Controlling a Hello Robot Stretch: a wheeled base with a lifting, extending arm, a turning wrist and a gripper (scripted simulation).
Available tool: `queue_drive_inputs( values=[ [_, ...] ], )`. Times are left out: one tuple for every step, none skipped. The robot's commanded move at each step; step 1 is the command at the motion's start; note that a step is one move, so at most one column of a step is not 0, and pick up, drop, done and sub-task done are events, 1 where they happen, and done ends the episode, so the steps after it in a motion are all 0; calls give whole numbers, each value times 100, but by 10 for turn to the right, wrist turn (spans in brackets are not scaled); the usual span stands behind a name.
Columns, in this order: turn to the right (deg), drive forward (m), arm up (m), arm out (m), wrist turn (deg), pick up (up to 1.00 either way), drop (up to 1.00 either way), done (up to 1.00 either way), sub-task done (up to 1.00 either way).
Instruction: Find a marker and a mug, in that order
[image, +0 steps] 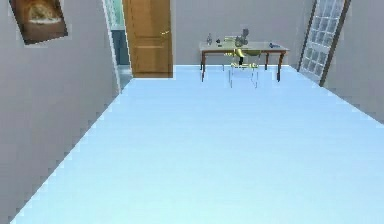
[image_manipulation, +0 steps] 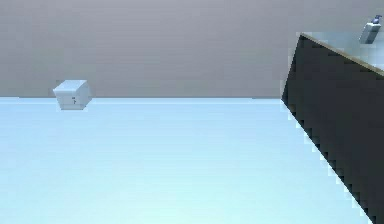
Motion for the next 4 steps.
queue_drive_inputs(
  values=[
    [30,0,0,0,0,0,0,0,0],
    [0,100,0,0,0,0,0,0,0],
    [0,100,0,0,0,0,0,0,0],
    [0,100,0,0,0,0,0,0,0]
  ],
)
